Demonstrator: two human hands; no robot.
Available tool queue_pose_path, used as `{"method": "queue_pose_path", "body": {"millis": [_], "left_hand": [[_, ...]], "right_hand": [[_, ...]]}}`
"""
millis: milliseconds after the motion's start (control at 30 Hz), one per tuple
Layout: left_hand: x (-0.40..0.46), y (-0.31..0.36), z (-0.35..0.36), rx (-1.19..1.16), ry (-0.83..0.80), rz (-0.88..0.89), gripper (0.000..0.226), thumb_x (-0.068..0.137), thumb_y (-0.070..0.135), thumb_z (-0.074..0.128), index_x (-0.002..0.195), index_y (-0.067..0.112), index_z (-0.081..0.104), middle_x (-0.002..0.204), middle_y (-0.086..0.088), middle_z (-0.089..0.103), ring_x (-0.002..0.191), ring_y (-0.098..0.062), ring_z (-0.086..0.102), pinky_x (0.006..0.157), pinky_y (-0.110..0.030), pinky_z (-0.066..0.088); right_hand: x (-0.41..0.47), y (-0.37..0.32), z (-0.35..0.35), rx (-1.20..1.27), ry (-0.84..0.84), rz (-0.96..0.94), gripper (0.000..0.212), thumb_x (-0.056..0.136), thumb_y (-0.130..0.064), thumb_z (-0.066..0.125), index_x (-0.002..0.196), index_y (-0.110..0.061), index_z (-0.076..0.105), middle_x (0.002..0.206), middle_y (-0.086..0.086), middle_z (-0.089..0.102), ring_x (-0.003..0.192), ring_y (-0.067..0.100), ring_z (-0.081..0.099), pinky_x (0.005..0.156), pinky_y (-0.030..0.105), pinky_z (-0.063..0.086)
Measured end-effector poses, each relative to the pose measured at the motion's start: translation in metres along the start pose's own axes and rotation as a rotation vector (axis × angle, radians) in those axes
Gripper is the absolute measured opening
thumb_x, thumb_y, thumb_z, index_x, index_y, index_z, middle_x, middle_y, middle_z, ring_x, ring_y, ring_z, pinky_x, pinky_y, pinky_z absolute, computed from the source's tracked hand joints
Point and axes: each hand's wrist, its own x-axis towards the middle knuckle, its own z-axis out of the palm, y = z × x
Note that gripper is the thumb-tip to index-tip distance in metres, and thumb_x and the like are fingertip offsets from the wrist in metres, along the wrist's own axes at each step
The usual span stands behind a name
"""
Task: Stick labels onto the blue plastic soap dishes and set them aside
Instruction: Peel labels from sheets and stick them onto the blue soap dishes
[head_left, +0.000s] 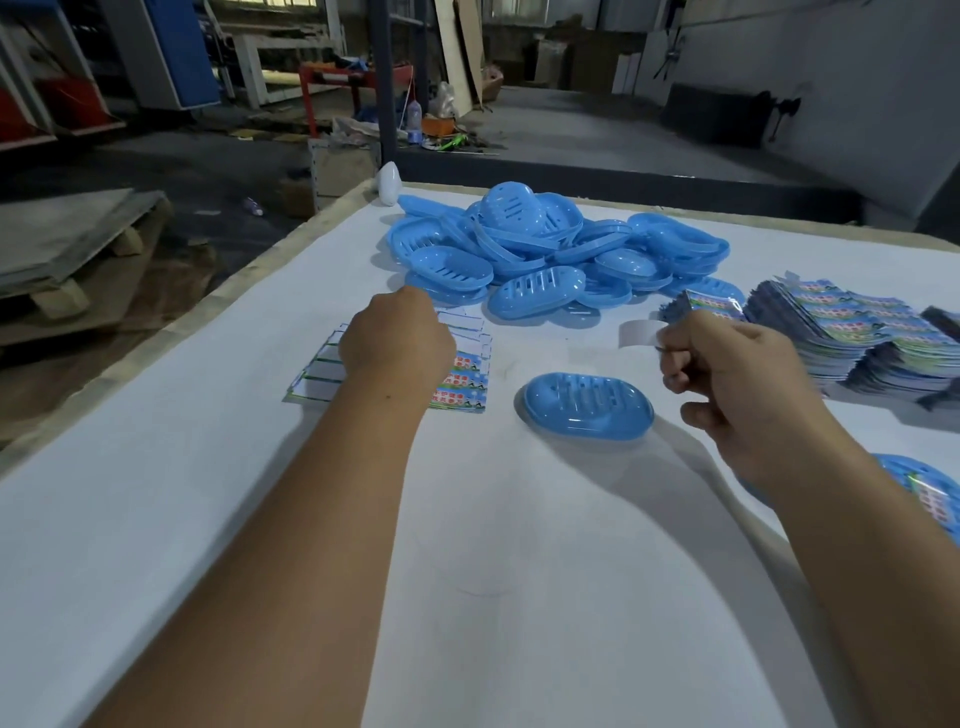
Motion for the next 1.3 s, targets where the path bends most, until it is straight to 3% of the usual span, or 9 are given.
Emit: {"method": "queue_pose_path", "body": {"millis": [167, 300, 367, 533, 633, 733, 933, 1133, 1300], "left_hand": [[-0.005, 0.012, -0.004, -0.187, 0.073, 0.061, 0.016, 0.096, 0.026, 0.058, 0.103, 0.014, 0.066, 0.099, -0.005, 0.069, 0.088, -0.026, 0.064, 0.072, -0.033, 0.049], [-0.027, 0.041, -0.018, -0.737, -0.147, 0.167, 0.021, 0.088, 0.03, 0.066, 0.076, 0.014, 0.072, 0.06, 0.01, 0.065, 0.056, -0.006, 0.057, 0.057, -0.019, 0.047], [-0.043, 0.055, -0.022, -0.854, -0.278, 0.239, 0.02, 0.086, 0.029, 0.072, 0.072, 0.015, 0.075, 0.051, 0.012, 0.058, 0.045, -0.001, 0.048, 0.048, -0.013, 0.041], [-0.059, 0.069, -0.021, -0.914, -0.363, 0.308, 0.011, 0.085, 0.024, 0.075, 0.075, 0.018, 0.078, 0.043, 0.012, 0.047, 0.042, -0.004, 0.039, 0.044, -0.016, 0.034], [-0.061, 0.07, -0.024, -0.934, -0.42, 0.3, 0.014, 0.085, 0.031, 0.078, 0.08, 0.018, 0.081, 0.053, 0.001, 0.061, 0.051, -0.006, 0.046, 0.048, -0.016, 0.037], [-0.064, 0.072, -0.024, -0.934, -0.431, 0.293, 0.014, 0.087, 0.03, 0.076, 0.082, 0.018, 0.081, 0.085, -0.013, 0.075, 0.068, -0.011, 0.057, 0.06, -0.02, 0.043], [-0.063, 0.071, -0.022, -0.949, -0.451, 0.271, 0.016, 0.087, 0.029, 0.073, 0.081, 0.016, 0.08, 0.091, -0.016, 0.074, 0.07, -0.012, 0.057, 0.062, -0.019, 0.045], [-0.058, 0.068, -0.02, -0.98, -0.463, 0.245, 0.014, 0.083, 0.037, 0.075, 0.079, 0.025, 0.08, 0.076, -0.009, 0.071, 0.071, -0.011, 0.055, 0.066, -0.025, 0.045], [-0.053, 0.065, -0.015, -0.943, -0.355, 0.18, 0.012, 0.08, 0.03, 0.077, 0.071, 0.023, 0.077, 0.063, -0.005, 0.067, 0.05, -0.004, 0.049, 0.044, -0.009, 0.038]], "right_hand": [[0.0, 0.002, 0.003, -0.036, 0.032, -0.054, 0.019, 0.077, -0.018, 0.069, 0.058, -0.019, 0.069, 0.057, -0.003, 0.056, 0.052, 0.011, 0.045, 0.039, 0.02, 0.03], [0.001, 0.004, 0.008, -0.097, 0.065, -0.128, 0.017, 0.067, -0.028, 0.072, 0.053, -0.02, 0.066, 0.054, -0.005, 0.059, 0.049, 0.01, 0.045, 0.04, 0.021, 0.032], [0.001, 0.004, 0.01, -0.128, 0.079, -0.161, 0.02, 0.059, -0.036, 0.071, 0.057, -0.017, 0.068, 0.055, -0.005, 0.06, 0.051, 0.012, 0.045, 0.044, 0.024, 0.034], [0.0, 0.006, 0.01, -0.192, 0.09, -0.224, 0.043, 0.047, -0.047, 0.07, 0.069, -0.011, 0.069, 0.057, -0.002, 0.06, 0.05, 0.009, 0.044, 0.043, 0.022, 0.035], [0.002, 0.008, 0.009, -0.202, 0.081, -0.235, 0.038, 0.052, -0.043, 0.069, 0.07, -0.009, 0.068, 0.059, 0.003, 0.057, 0.052, 0.012, 0.044, 0.044, 0.025, 0.035], [0.001, 0.009, 0.01, -0.187, 0.062, -0.236, 0.031, 0.056, -0.039, 0.068, 0.068, -0.011, 0.071, 0.058, 0.003, 0.058, 0.051, 0.012, 0.045, 0.041, 0.024, 0.037], [0.0, 0.008, 0.008, -0.139, 0.018, -0.226, 0.018, 0.069, -0.028, 0.07, 0.069, -0.011, 0.074, 0.057, -0.003, 0.061, 0.053, 0.011, 0.047, 0.041, 0.025, 0.038], [-0.002, 0.006, 0.007, -0.083, -0.106, -0.231, 0.02, 0.08, -0.03, 0.07, 0.075, -0.012, 0.079, 0.07, -0.002, 0.071, 0.06, 0.01, 0.054, 0.042, 0.024, 0.04], [0.004, 0.01, 0.005, -0.144, 0.088, -0.238, 0.016, 0.083, -0.025, 0.075, 0.069, -0.019, 0.077, 0.064, 0.0, 0.068, 0.053, 0.009, 0.052, 0.041, 0.023, 0.042]]}}
